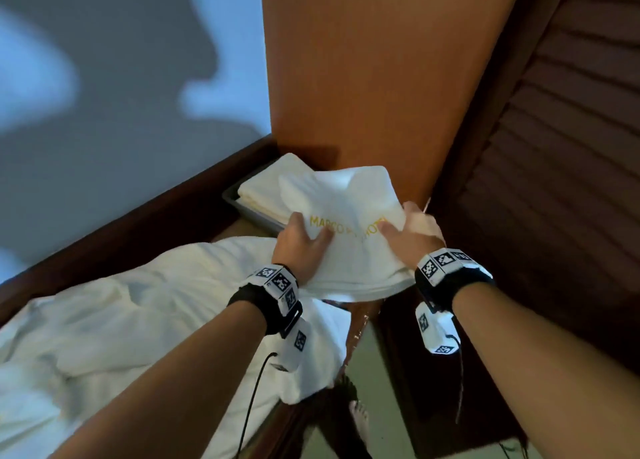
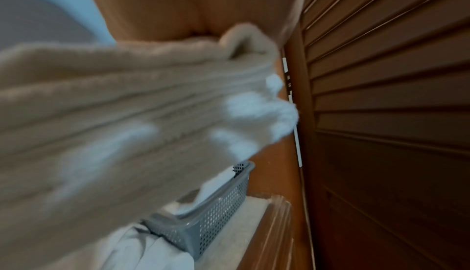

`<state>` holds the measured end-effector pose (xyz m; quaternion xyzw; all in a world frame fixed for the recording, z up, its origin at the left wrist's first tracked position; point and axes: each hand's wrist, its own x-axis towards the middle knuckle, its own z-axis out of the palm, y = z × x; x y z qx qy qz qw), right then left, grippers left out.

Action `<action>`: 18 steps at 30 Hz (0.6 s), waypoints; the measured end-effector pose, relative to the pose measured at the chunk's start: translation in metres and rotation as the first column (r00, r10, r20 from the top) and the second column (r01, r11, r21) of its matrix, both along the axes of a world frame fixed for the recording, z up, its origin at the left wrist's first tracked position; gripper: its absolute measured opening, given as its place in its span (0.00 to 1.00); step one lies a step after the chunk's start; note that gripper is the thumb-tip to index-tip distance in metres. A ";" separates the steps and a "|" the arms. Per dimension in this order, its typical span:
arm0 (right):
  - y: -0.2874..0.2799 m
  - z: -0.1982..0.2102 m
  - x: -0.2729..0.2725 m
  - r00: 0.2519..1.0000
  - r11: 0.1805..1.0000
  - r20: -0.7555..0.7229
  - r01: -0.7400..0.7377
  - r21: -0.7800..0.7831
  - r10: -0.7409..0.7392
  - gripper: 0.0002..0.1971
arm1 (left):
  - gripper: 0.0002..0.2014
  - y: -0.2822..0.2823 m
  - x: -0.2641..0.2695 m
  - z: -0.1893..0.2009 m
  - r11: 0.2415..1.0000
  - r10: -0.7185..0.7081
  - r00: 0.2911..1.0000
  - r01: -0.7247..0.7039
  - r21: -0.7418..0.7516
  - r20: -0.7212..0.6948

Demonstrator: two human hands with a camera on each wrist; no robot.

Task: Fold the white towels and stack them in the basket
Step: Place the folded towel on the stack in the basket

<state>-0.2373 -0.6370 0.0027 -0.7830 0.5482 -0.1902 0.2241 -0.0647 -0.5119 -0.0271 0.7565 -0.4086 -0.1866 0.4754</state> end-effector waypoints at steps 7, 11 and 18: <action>-0.157 -0.027 0.089 0.970 0.970 0.032 -0.240 0.022 0.240 0.11 | 0.12 -0.109 0.051 -0.025 0.996 0.070 0.988 -0.061 0.068 -0.140; -0.230 -0.038 0.142 0.941 0.941 -0.011 -0.337 -0.015 0.337 0.12 | 0.13 -0.159 0.072 -0.036 0.982 0.189 0.963 -0.183 0.051 -0.189; -0.300 -0.057 0.223 0.870 0.874 0.082 -0.486 -0.018 0.485 0.15 | 0.16 -0.205 0.103 -0.061 0.898 0.400 0.852 -0.437 -0.039 -0.336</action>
